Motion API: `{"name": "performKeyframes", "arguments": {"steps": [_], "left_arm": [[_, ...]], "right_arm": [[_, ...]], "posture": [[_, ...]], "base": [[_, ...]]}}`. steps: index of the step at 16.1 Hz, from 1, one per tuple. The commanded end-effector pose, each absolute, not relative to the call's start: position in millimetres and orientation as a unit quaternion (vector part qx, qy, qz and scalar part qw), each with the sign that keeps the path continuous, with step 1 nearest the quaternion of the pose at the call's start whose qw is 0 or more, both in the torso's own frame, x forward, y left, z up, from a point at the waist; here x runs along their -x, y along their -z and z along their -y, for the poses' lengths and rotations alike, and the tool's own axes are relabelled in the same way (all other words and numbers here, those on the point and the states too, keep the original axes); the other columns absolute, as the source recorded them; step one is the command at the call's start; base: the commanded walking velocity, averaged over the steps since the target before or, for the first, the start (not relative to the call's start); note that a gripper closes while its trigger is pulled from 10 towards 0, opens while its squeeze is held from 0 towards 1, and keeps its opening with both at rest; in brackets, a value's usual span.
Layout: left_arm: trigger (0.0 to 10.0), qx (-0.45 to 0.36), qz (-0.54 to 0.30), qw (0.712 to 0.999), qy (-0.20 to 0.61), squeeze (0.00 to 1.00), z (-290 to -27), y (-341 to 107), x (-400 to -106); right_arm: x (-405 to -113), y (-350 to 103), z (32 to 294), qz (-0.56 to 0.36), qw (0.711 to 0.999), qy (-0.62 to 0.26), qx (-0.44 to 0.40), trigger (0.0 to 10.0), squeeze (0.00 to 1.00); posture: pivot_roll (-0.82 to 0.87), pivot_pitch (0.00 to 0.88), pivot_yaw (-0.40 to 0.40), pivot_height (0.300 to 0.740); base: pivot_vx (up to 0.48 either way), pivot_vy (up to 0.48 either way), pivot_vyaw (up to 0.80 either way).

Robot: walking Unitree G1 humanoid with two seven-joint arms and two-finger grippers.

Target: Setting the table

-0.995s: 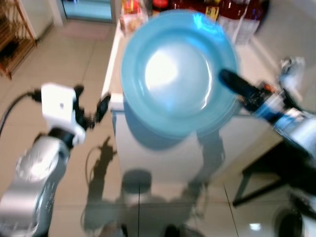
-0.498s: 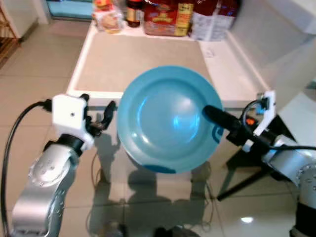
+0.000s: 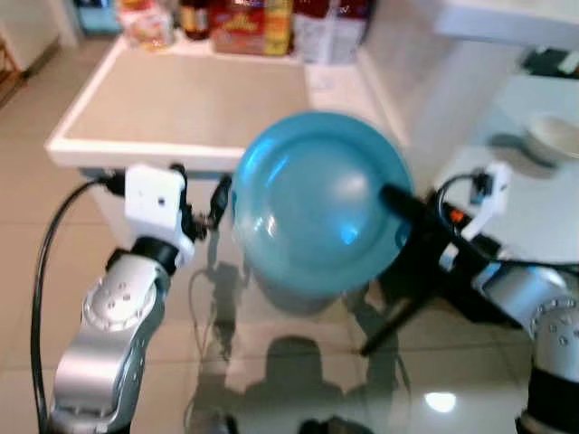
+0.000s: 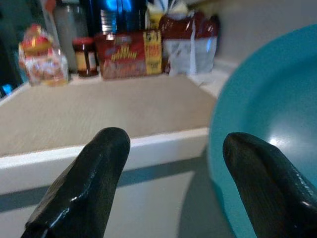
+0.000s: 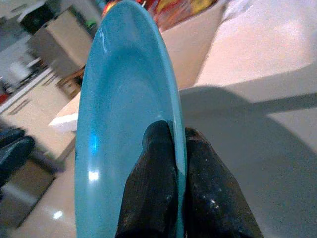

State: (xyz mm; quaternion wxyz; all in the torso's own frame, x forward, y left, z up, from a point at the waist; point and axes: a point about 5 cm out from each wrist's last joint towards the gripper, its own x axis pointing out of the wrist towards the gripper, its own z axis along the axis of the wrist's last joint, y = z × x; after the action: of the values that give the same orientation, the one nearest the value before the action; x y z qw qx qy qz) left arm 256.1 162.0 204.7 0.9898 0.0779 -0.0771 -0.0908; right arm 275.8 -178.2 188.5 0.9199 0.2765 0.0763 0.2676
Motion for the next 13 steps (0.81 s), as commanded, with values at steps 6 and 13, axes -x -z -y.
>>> {"name": "performKeyframes", "arguments": {"steps": [6, 13], "left_arm": [[10.0, -0.101, 0.071, 0.988, 0.09, 0.0, -159.3, -202.2, -261.9], [10.0, -0.104, 0.073, 0.987, 0.095, 0.0, -155.9, -201.6, -265.9]], "right_arm": [[-279.6, -186.9, 179.3, -0.064, 0.925, -0.244, -0.284, 10.0, 0.0], [-281.3, -182.4, 187.0, -0.063, 0.929, -0.213, -0.297, 10.0, 0.0]], "posture": [[0.01, 0.096, -0.073, 0.74], [0.0, 0.07, -0.063, 0.74]], "base": [[0.0, -0.48, 0.8], [0.0, -0.48, 0.34]]}}
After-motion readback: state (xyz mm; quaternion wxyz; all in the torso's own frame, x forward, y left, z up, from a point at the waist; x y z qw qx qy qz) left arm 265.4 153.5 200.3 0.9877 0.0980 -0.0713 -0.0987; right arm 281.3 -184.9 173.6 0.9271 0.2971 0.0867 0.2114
